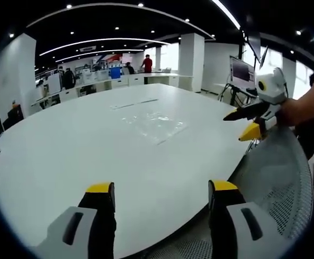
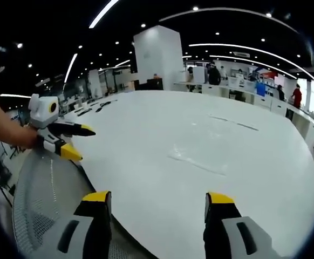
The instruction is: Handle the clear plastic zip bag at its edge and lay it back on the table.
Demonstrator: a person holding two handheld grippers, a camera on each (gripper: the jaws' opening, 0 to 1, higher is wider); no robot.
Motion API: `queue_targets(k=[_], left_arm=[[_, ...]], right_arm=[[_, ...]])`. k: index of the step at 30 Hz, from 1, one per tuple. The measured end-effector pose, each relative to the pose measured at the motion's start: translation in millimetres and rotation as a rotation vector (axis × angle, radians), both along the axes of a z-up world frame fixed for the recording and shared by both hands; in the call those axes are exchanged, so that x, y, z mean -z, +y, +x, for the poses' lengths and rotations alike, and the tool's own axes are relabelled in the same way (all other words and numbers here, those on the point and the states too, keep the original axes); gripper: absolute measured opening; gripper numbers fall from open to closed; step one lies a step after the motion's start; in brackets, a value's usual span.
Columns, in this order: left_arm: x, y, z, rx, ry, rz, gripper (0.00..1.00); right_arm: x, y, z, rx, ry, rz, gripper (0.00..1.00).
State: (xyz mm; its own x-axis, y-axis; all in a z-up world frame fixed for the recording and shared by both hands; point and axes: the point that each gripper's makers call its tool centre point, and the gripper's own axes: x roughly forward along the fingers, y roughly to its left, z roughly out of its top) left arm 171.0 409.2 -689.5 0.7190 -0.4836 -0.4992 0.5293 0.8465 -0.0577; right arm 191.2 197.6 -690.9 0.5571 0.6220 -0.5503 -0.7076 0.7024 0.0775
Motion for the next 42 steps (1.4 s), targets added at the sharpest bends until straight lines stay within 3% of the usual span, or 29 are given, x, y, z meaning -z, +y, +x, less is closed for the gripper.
queue_targets(k=[6,11,17,20,31,42], left_arm=[[-0.9,-0.7,-0.4,-0.002,-0.001,-0.003,0.69],[-1.6,-0.5,0.6,-0.005,-0.005,-0.006,0.69],[-1.0,-0.1,0.8,-0.004,-0.005,-0.007,0.68],[-0.8,0.6,1.2,-0.005,-0.006,-0.009,0.68],[-4.2,-1.7,0.7,-0.008,-0.011,-0.013,0.68],[-6.8,-2.4,0.0,-0.013,-0.015,-0.009,0.68]], right_arm=[[-0.5,3.1,20.8,-0.044,-0.038,-0.038,0.67],[9.9,-1.5,42.6,-0.069,-0.057,-0.093,0.62],[20.7,-8.9,66.3,-0.109,-0.092,-0.182,0.57],[27.7,-15.5,82.3,-0.149,-0.136,-0.267,0.53],[47.0,-25.3,124.0,-0.243,-0.194,-0.423,0.43],[62.6,-32.9,136.2,-0.327,-0.234,-0.553,0.30]])
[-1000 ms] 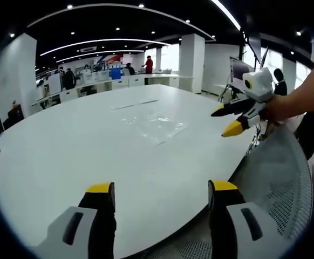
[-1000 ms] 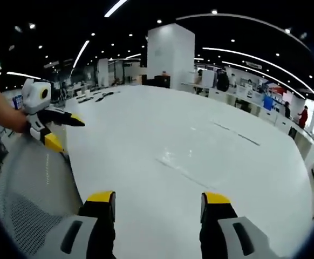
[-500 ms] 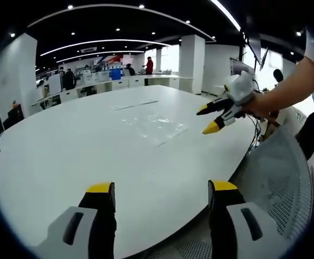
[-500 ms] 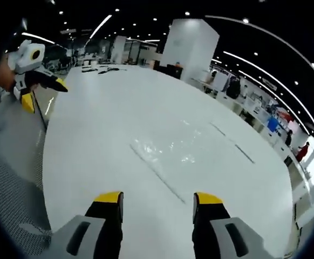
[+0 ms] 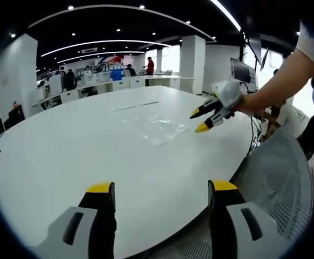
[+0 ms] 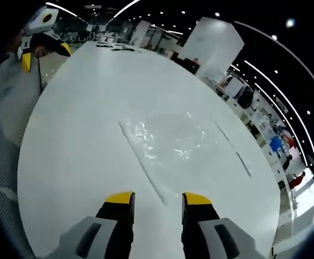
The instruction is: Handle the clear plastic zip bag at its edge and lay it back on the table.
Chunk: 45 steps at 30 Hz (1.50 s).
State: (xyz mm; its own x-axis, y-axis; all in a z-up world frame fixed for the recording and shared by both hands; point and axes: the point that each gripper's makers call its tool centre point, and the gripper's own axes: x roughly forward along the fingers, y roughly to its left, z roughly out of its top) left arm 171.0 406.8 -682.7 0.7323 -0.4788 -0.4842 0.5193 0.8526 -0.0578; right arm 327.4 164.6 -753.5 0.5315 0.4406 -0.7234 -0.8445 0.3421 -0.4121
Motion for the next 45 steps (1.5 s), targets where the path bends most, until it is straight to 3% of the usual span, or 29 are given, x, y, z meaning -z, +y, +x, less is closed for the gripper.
queue_targets(k=[12,16,25,35,45], left_arm=[[-0.1,-0.6,-0.6,0.002,0.003,0.006,0.68],[0.4,-0.1,-0.4,0.001,0.003,0.006,0.68],[-0.9,-1.3,-0.5,0.000,0.002,0.004,0.68],[-1.4,-1.4,-0.4,-0.001,0.001,0.007,0.68],[-0.5,-0.7,0.8,-0.002,0.001,0.014,0.67]], right_arm=[[6.0,-1.4,15.9,-0.086,-0.030,-0.075,0.15],[9.2,0.0,19.4,-0.105,-0.020,-0.078,0.14],[18.7,1.5,19.9,-0.198,-0.034,-0.171,0.11],[20.4,-0.7,27.5,-0.217,-0.021,-0.193,0.07],[24.8,0.0,28.1,-0.220,0.035,-0.185,0.00]])
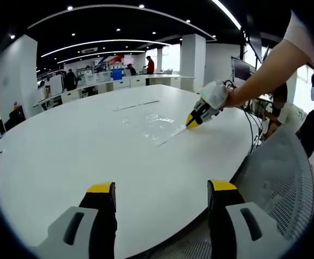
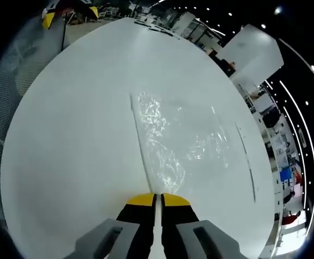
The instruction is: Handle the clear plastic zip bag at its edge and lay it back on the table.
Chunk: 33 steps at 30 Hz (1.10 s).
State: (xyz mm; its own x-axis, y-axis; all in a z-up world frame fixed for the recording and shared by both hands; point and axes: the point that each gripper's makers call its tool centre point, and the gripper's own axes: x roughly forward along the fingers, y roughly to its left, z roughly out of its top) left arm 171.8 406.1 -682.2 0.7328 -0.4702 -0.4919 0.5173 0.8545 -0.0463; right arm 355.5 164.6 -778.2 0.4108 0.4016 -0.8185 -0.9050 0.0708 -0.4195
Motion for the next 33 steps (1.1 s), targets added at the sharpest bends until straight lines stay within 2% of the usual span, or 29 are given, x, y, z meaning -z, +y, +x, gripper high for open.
queue_targets(k=[5,12,21,33], left_arm=[[0.0,-0.7,-0.3,0.001,0.003,0.001,0.67],[1.8,-0.2,-0.7,0.005,0.007,0.003,0.67],[1.8,-2.2,-2.4,0.016,0.010,0.006,0.67],[4.3,-4.1,-4.8,0.033,0.027,0.019,0.65]], right_arm=[[-2.1,0.0,-0.8,-0.004,0.002,-0.005,0.00],[-10.3,-0.7,-1.2,-0.034,-0.032,-0.026,0.00],[-30.8,3.4,-6.7,-0.061,-0.066,-0.016,0.00],[-52.4,8.5,-16.9,-0.076,-0.075,0.010,0.00]])
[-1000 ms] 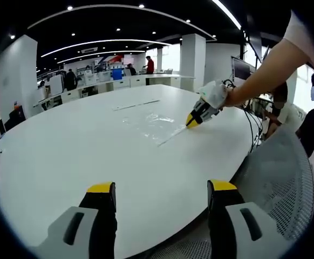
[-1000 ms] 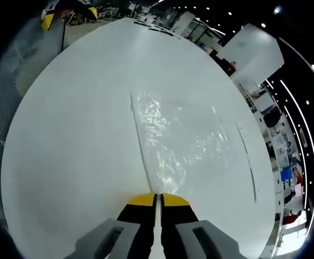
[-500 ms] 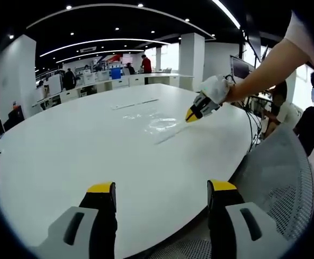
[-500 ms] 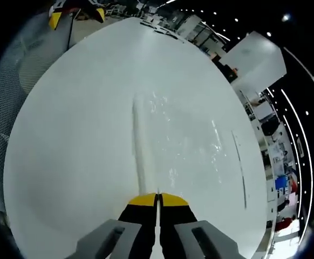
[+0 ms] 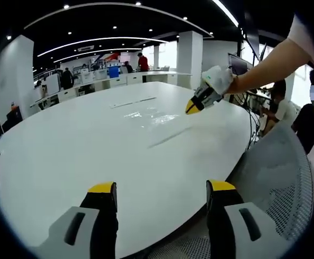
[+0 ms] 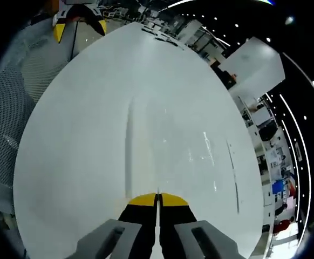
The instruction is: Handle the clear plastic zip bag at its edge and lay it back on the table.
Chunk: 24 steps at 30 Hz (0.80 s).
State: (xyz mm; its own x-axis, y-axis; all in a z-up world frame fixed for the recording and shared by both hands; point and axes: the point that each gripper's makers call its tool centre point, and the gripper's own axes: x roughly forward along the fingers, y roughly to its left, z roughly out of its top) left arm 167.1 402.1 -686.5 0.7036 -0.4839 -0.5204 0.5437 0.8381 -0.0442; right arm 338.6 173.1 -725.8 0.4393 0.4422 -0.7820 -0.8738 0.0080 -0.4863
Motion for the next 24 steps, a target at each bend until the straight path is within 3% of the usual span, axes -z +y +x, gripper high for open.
queue_targets(k=[10,24], left_arm=[[8.3,1.7,-3.2,0.024,0.058,0.068,0.63],[1.3,1.9,6.8,0.055,0.042,0.090,0.62]], right_arm=[[-23.1,3.5,-9.8,-0.035,-0.015,0.019,0.00],[-49.6,6.9,-22.3,-0.084,-0.053,0.043,0.00]])
